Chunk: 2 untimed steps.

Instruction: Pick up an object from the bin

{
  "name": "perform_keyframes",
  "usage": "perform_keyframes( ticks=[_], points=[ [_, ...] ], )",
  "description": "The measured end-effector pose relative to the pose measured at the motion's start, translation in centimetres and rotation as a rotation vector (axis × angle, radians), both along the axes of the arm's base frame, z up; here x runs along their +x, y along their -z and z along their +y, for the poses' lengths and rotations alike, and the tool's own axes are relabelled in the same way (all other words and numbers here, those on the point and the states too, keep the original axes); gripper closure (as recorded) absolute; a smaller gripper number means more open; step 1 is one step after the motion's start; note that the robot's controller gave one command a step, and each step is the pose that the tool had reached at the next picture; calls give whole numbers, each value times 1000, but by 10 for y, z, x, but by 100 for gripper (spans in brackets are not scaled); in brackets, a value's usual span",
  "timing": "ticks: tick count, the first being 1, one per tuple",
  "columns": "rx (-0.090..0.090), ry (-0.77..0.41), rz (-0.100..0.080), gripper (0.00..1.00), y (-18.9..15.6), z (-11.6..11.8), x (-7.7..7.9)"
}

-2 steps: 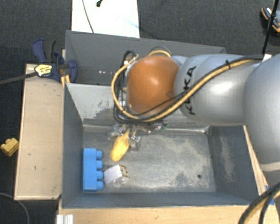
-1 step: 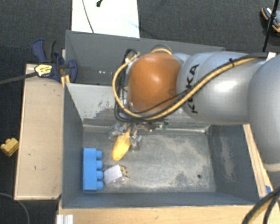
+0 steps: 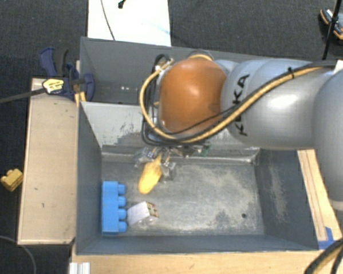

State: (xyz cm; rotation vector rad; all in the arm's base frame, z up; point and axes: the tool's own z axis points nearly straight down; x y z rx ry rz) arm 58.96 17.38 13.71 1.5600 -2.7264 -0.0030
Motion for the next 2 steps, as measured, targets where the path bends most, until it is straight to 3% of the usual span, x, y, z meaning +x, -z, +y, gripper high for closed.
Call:
perform_keyframes(
  ticks=[2],
  points=[
    [1, 4, -3, 100, -38, 0, 1]
  ],
)
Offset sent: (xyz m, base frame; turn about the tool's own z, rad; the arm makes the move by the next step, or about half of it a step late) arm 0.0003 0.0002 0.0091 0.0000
